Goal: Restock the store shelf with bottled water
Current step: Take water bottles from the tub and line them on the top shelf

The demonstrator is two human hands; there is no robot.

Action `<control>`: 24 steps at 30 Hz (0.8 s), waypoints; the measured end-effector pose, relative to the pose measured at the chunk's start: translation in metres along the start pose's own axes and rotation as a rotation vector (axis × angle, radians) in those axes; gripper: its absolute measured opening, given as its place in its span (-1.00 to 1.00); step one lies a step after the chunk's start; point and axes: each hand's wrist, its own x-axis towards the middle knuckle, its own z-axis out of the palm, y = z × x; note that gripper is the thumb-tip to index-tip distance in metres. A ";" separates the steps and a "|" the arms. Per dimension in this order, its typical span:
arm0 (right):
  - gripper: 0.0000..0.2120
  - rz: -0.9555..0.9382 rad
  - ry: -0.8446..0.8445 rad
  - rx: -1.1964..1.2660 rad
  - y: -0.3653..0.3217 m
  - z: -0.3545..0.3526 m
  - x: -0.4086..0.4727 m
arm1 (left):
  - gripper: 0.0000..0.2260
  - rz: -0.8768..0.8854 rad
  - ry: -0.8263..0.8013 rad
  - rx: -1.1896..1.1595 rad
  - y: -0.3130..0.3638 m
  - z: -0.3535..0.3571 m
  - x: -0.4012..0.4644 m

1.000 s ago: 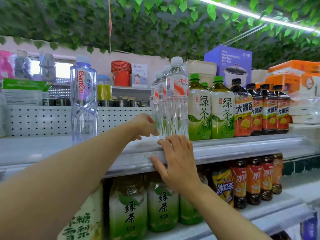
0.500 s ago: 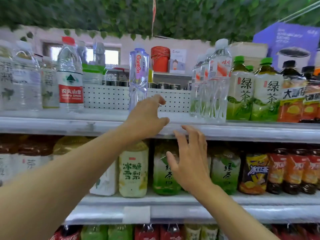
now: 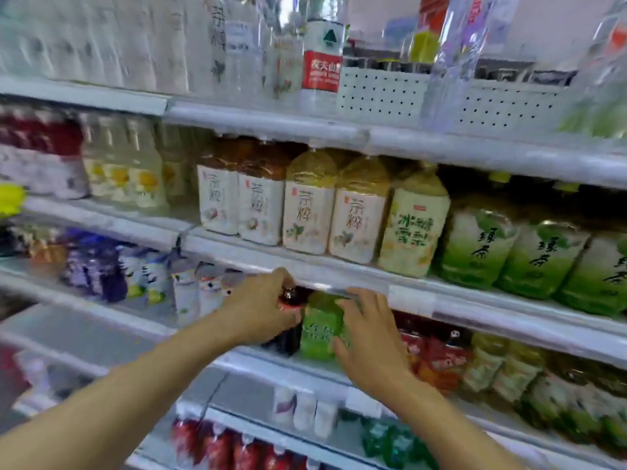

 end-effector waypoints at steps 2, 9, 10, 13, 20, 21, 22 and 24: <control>-0.44 0.005 -0.104 0.031 -0.019 0.034 -0.019 | -0.57 -0.061 -0.098 0.013 -0.040 0.021 -0.021; -0.52 -0.058 -0.287 0.086 -0.075 0.129 -0.075 | -0.57 -0.283 -0.272 -0.086 -0.149 0.094 -0.097; -0.52 -0.055 -0.326 0.088 -0.080 0.143 -0.082 | -0.55 -0.307 -0.282 -0.089 -0.161 0.105 -0.107; -0.50 -0.061 -0.420 0.125 -0.094 0.185 -0.104 | -0.54 -0.413 -0.337 -0.100 -0.195 0.137 -0.134; -0.50 -0.123 -0.648 0.136 -0.101 0.272 -0.148 | -0.57 -0.683 -0.349 -0.230 -0.257 0.217 -0.188; -0.50 -0.124 -0.676 0.142 -0.101 0.286 -0.153 | -0.58 -0.718 -0.340 -0.242 -0.264 0.230 -0.194; -0.51 -0.127 -0.698 0.149 -0.101 0.300 -0.156 | -0.59 -0.755 -0.335 -0.251 -0.271 0.243 -0.199; -0.52 -0.143 -0.729 0.155 -0.102 0.327 -0.162 | -0.62 -0.814 -0.310 -0.269 -0.285 0.271 -0.208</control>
